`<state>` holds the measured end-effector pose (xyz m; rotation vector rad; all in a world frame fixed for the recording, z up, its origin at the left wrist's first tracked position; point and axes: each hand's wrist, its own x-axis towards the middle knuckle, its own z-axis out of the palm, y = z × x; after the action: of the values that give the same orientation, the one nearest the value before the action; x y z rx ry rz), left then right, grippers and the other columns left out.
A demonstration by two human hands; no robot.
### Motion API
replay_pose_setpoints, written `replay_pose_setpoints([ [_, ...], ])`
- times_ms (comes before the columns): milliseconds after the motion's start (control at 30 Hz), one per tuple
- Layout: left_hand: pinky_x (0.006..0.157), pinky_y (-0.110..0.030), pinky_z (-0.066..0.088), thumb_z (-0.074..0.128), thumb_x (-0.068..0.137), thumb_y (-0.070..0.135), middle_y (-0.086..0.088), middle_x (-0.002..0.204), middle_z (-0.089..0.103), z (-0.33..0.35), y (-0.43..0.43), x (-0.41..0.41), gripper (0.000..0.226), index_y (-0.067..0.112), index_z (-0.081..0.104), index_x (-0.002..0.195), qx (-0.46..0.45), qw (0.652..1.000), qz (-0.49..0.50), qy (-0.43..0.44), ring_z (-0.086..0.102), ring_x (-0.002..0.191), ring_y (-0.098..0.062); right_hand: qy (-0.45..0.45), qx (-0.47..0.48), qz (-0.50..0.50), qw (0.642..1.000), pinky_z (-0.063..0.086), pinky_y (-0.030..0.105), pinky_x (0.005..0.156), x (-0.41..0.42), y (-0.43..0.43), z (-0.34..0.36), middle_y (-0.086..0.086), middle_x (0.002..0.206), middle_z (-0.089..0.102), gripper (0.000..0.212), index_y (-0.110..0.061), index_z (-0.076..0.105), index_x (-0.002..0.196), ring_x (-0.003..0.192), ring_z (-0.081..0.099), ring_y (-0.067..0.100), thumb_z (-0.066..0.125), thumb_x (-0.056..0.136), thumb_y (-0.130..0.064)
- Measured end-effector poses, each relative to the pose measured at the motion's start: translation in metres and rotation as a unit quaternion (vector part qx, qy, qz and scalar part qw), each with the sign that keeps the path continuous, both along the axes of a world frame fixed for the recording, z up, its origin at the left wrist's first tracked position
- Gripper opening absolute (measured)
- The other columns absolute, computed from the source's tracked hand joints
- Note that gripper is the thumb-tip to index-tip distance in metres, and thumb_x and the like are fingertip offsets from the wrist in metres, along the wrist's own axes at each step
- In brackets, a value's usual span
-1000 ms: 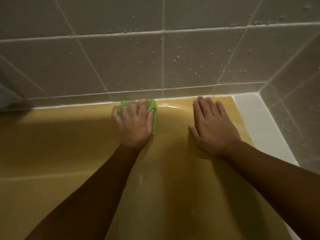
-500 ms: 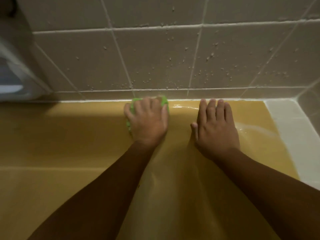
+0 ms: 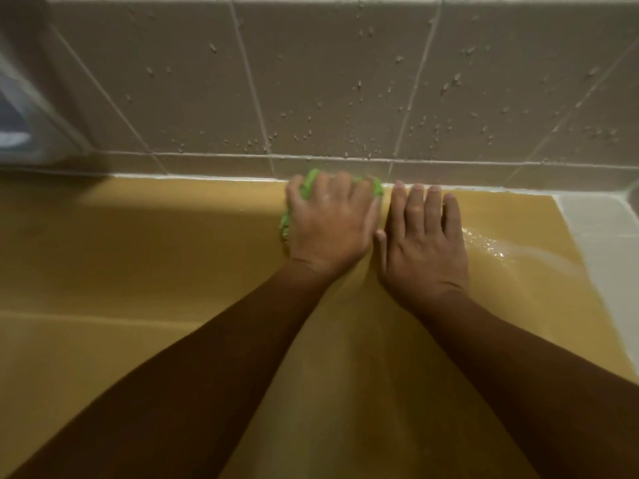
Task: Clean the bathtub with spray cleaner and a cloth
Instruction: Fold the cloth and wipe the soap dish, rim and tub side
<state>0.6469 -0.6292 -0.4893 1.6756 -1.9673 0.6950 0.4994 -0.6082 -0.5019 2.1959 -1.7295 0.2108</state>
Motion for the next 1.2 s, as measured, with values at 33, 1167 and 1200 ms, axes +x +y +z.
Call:
replay_pose_setpoints([
  [33, 0.094, -0.051, 0.043, 0.046, 0.104, 0.044, -0.008, 0.098, 0.063, 0.002, -0.001, -0.002, 0.035, 0.018, 0.067, 0.118, 0.003, 0.999, -0.050, -0.019, 0.058, 0.090, -0.032, 0.000, -0.004, 0.002, 1.000, 0.009, 0.059, 0.125, -0.001, 0.000, -0.001, 0.034, 0.159, 0.030, 0.068, 0.003, 0.016, 0.161, 0.150, 0.025, 0.051, 0.022, 0.108, -0.039],
  [1167, 0.098, -0.057, 0.038, 0.043, 0.106, 0.040, -0.016, 0.095, 0.058, -0.013, 0.011, 0.152, 0.033, 0.010, 0.056, 0.112, -0.035, 0.991, 0.100, 0.086, 0.054, 0.092, -0.035, -0.063, -0.183, 0.056, 0.980, 0.005, 0.058, 0.124, 0.057, -0.021, -0.046, 0.019, 0.158, 0.018, 0.069, -0.008, 0.022, 0.162, 0.148, 0.018, 0.040, 0.040, 0.107, -0.045],
  [1200, 0.098, -0.057, 0.041, 0.045, 0.105, 0.039, -0.016, 0.095, 0.059, -0.013, 0.006, 0.129, 0.031, 0.010, 0.056, 0.111, -0.043, 0.990, 0.115, 0.070, 0.056, 0.091, -0.035, -0.068, -0.190, 0.059, 0.978, 0.005, 0.058, 0.124, 0.062, -0.023, -0.048, 0.018, 0.157, 0.018, 0.068, -0.008, 0.023, 0.162, 0.148, 0.018, 0.039, 0.039, 0.107, -0.045],
])
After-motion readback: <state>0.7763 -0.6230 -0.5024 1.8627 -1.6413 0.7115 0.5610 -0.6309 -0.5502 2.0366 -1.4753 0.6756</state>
